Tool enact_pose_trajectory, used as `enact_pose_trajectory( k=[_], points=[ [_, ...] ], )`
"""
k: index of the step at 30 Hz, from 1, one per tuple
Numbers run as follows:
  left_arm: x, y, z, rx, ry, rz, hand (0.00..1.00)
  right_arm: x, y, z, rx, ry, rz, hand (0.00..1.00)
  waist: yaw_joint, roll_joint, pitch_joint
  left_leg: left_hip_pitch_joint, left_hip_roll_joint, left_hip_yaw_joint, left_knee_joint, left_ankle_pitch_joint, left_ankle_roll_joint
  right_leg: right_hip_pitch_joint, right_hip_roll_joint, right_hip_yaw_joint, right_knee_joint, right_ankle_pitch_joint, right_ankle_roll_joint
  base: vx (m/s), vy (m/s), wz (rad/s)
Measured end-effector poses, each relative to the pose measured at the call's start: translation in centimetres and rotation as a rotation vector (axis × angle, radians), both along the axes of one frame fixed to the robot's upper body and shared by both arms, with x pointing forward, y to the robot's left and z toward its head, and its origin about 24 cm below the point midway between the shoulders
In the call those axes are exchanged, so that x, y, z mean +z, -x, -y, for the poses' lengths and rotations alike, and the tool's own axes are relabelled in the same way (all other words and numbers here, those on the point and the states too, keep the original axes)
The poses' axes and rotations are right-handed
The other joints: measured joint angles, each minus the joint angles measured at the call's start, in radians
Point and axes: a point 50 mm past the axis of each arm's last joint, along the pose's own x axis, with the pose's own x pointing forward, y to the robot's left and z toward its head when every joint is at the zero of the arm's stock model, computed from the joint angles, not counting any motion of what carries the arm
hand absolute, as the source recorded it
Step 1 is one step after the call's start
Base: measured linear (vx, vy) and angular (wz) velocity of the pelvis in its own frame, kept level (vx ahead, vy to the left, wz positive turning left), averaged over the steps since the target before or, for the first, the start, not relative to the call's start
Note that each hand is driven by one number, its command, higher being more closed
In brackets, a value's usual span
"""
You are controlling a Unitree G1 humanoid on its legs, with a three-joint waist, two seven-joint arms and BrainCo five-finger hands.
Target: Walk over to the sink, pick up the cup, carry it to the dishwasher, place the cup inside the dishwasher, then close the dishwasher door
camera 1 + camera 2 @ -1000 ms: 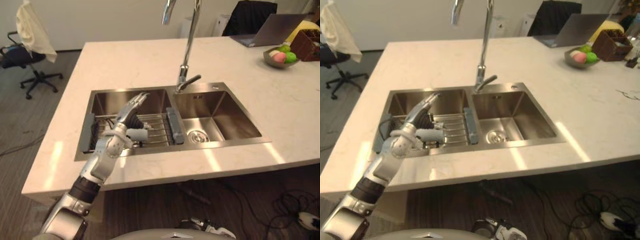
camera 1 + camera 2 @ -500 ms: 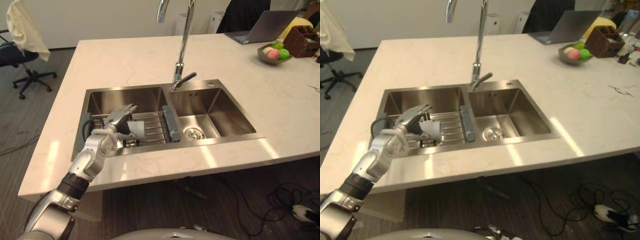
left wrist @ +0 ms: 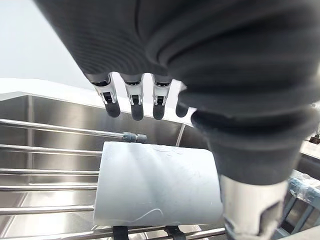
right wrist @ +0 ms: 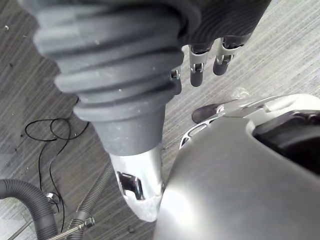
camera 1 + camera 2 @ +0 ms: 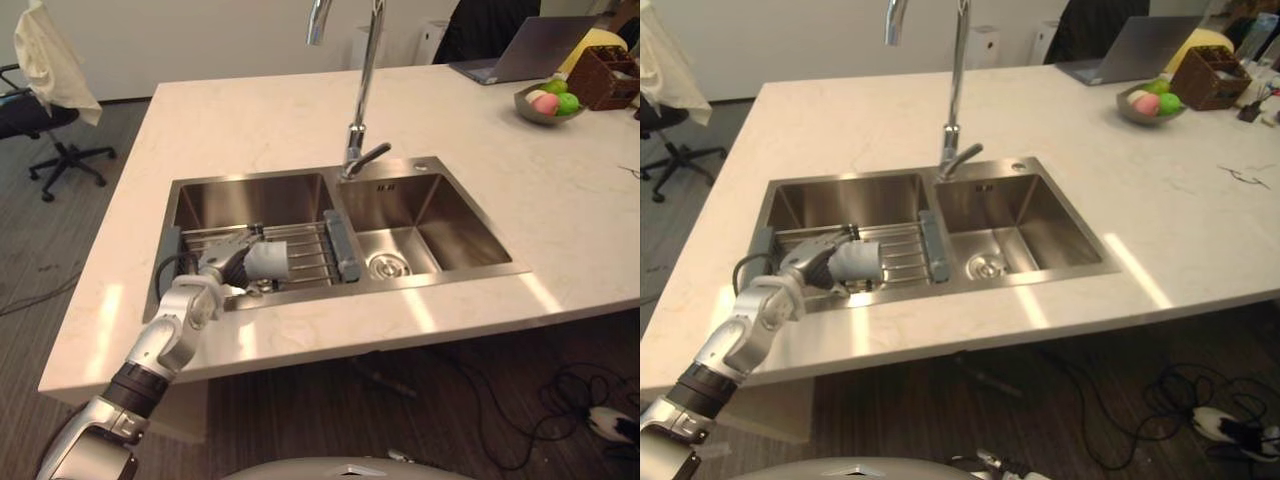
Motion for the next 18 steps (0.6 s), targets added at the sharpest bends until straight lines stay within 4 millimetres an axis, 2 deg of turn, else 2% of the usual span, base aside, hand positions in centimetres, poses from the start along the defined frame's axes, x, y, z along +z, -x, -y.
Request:
enact_pose_trajectory(
  k=[10,18],
  points=[
    [-0.1,0.0,-0.4,0.055,0.014,0.038,0.0,0.0,0.1,0.3,-0.004,0.0,-0.01,0.0,-0.001,0.012,-0.001,0.005,0.0,0.002,-0.014,0.002,-0.003,0.012,0.008,0.001,-0.031,0.014,-0.002,-0.01,-0.008,0.0],
    [-1.4,-0.1,-1.1,0.103,0.0,-0.016,0.0,0.0,0.2,0.3,-0.012,-0.012,-0.015,0.0,-0.006,0.017,-0.002,0.029,0.0,0.026,-0.036,0.006,-0.005,0.024,0.014,0.025,-0.05,0.024,-0.004,-0.03,-0.015,-0.09]
  ],
)
